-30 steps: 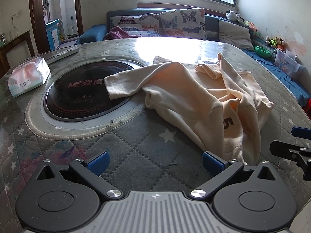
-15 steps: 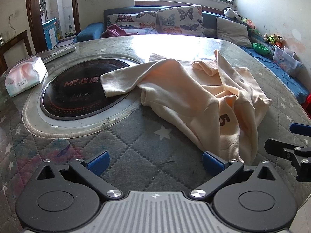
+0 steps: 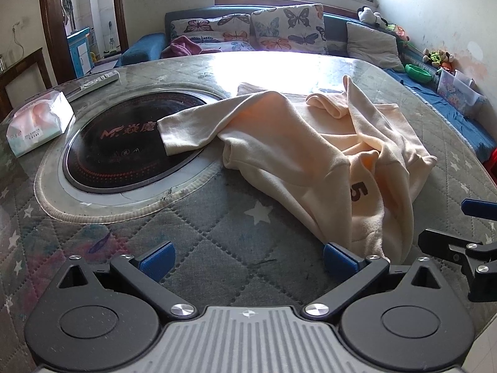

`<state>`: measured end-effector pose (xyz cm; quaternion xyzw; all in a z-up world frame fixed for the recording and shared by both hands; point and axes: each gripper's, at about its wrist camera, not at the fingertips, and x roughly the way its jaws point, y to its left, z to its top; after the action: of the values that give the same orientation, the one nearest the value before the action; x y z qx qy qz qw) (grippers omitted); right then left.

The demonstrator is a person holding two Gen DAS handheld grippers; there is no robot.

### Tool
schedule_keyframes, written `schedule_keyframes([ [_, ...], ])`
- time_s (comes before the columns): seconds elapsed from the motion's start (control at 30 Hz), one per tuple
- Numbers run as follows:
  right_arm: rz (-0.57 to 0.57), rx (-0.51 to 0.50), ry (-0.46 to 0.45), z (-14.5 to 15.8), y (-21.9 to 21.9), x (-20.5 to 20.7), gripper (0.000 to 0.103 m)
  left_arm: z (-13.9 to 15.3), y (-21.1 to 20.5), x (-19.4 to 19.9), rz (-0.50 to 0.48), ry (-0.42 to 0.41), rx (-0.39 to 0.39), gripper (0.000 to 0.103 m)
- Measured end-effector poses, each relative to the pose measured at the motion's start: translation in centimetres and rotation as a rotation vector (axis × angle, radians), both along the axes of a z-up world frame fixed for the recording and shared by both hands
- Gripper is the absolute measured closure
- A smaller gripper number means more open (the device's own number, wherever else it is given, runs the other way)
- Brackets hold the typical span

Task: Fold clothes
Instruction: 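Move both tools toward the crumpled cream sweatshirt, then grasp the sweatshirt hem with the left gripper while the right gripper grasps another edge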

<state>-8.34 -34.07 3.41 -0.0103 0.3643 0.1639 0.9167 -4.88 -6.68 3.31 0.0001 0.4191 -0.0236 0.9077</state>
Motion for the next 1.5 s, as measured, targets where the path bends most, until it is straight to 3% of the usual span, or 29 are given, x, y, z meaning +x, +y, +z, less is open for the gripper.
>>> schedule_keyframes([
  [0.93, 0.026, 0.026, -0.026, 0.8, 0.1, 2.5, 0.000, 0.7, 0.2, 2.2, 0.001, -0.009, -0.008, 0.000],
  [1.17, 0.013, 0.018, -0.087, 2.6, -0.4, 5.7, 0.002, 1.6, 0.5, 3.4, 0.010, -0.035, -0.028, 0.000],
  [1.3, -0.003, 0.004, -0.114, 3.5, -0.6, 8.8, 0.010, 2.2, 0.5, 4.4, 0.008, -0.056, -0.044, 0.000],
  [1.5, 0.006, 0.024, -0.073, 3.2, -0.5, 14.9, 0.021, 2.2, 0.1, 5.5, -0.011, -0.064, -0.053, 0.000],
])
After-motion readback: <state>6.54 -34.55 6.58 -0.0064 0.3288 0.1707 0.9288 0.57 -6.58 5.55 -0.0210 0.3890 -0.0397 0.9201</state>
